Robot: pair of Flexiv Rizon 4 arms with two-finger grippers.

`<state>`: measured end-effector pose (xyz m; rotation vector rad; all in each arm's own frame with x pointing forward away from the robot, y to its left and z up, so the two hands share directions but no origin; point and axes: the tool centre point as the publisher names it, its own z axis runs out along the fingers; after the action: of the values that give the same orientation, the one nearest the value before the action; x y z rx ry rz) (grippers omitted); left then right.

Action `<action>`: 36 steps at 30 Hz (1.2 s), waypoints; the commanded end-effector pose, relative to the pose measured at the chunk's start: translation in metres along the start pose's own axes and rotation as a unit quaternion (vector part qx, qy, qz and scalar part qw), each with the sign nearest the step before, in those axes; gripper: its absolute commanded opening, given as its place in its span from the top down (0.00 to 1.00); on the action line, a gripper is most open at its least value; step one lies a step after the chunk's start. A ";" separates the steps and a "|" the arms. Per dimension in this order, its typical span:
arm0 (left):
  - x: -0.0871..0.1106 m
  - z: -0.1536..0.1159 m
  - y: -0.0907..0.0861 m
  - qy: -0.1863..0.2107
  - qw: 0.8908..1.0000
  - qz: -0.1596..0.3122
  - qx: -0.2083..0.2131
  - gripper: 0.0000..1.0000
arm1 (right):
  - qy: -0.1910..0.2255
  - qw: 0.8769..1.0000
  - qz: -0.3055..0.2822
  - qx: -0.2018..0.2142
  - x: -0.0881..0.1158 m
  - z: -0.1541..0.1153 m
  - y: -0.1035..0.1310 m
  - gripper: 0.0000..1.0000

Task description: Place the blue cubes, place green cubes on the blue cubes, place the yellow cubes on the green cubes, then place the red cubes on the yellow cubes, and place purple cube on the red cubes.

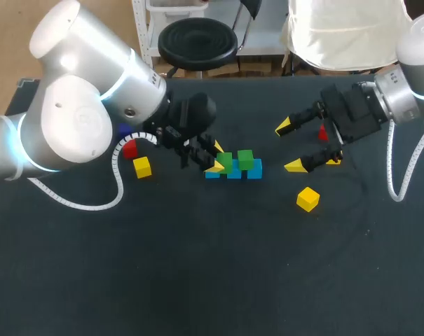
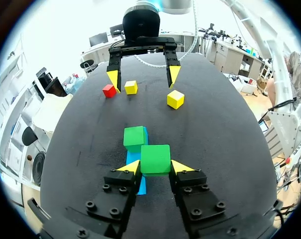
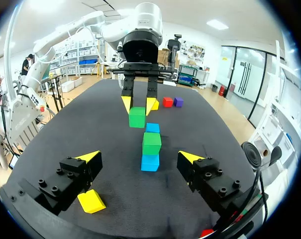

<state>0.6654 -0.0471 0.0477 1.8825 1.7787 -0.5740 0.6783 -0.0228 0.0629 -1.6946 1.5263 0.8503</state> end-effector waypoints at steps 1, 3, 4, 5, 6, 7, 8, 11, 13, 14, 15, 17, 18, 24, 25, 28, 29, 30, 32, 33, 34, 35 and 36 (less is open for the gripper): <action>-0.001 0.004 0.002 0.002 1.000 -0.001 -0.002 1.00 | -0.001 1.000 0.000 0.000 0.000 0.000 0.000 0.00; -0.001 0.004 0.003 0.002 1.000 -0.003 -0.003 1.00 | -0.001 1.000 0.000 0.000 0.000 0.000 0.000 0.00; -0.001 0.005 0.003 0.002 1.000 -0.003 -0.003 1.00 | -0.001 1.000 0.000 0.000 0.000 0.000 0.000 0.00; -0.001 0.005 0.003 0.003 1.000 -0.004 -0.003 1.00 | -0.001 1.000 0.000 0.000 0.000 0.000 0.000 0.00; 0.000 0.005 0.002 0.003 1.000 -0.005 -0.003 1.00 | -0.001 1.000 0.000 0.000 0.000 0.000 0.000 0.00; 0.000 0.006 0.003 0.003 1.000 -0.006 -0.003 1.00 | -0.001 1.000 0.000 0.000 0.000 0.000 0.000 0.00; 0.001 0.006 0.003 0.003 1.000 -0.007 -0.003 1.00 | -0.001 1.000 0.000 0.000 0.000 0.000 0.000 0.00; 0.001 0.006 0.003 0.003 1.000 -0.009 -0.004 1.00 | -0.001 1.000 0.000 0.000 0.000 0.000 0.000 0.00; 0.002 0.006 0.002 0.003 1.000 -0.010 -0.004 1.00 | -0.001 1.000 0.000 0.000 0.000 0.000 0.000 0.00; 0.003 0.006 0.003 0.004 1.000 -0.011 -0.005 1.00 | -0.001 1.000 0.000 0.000 0.000 0.000 0.000 0.00; 0.003 0.007 0.003 0.004 1.000 -0.012 -0.005 1.00 | -0.001 1.000 0.000 0.000 0.000 0.000 0.000 0.00; 0.003 0.007 0.003 0.004 1.000 -0.013 -0.005 1.00 | -0.001 1.000 0.000 0.000 0.000 0.000 0.000 0.00; 0.003 0.007 0.003 0.004 1.000 -0.013 -0.005 1.00 | -0.001 1.000 0.000 0.000 0.000 0.000 0.000 0.00; 0.003 0.007 0.004 0.004 1.000 -0.015 -0.006 1.00 | -0.001 1.000 0.000 0.000 0.000 0.000 0.000 0.00; 0.003 0.008 0.004 0.004 1.000 -0.015 -0.005 1.00 | -0.001 1.000 0.000 0.000 0.000 0.000 0.000 0.00; 0.003 0.009 0.004 0.004 1.000 -0.016 -0.006 1.00 | -0.001 1.000 0.000 0.000 0.000 0.000 0.000 0.00; 0.002 0.009 0.005 0.004 1.000 -0.016 -0.006 1.00 | -0.001 1.000 0.000 0.000 0.000 0.000 0.000 0.00; 0.002 0.009 0.005 0.004 1.000 -0.016 -0.007 1.00 | -0.001 1.000 0.000 0.000 0.000 0.000 0.000 0.00; 0.002 0.009 0.006 0.005 1.000 -0.016 -0.007 1.00 | -0.001 1.000 0.000 0.000 0.000 0.000 0.000 0.00; 0.002 0.009 0.007 0.006 1.000 -0.016 -0.008 1.00 | -0.001 1.000 0.000 0.000 0.000 0.000 0.000 0.00; 0.001 0.009 0.007 0.006 1.000 -0.015 -0.008 1.00 | -0.001 1.000 0.000 0.000 0.000 0.000 0.000 0.00; 0.001 0.009 0.008 0.007 1.000 -0.015 -0.008 1.00 | -0.001 1.000 0.000 0.000 0.000 0.000 0.000 0.00; 0.001 0.010 0.008 0.007 1.000 -0.015 -0.008 1.00 | -0.001 1.000 0.000 0.000 0.000 0.000 0.000 0.00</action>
<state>0.6712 -0.0496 0.0402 1.8518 1.8107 -0.5595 0.6783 -0.0228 0.0629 -1.6946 1.5263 0.8503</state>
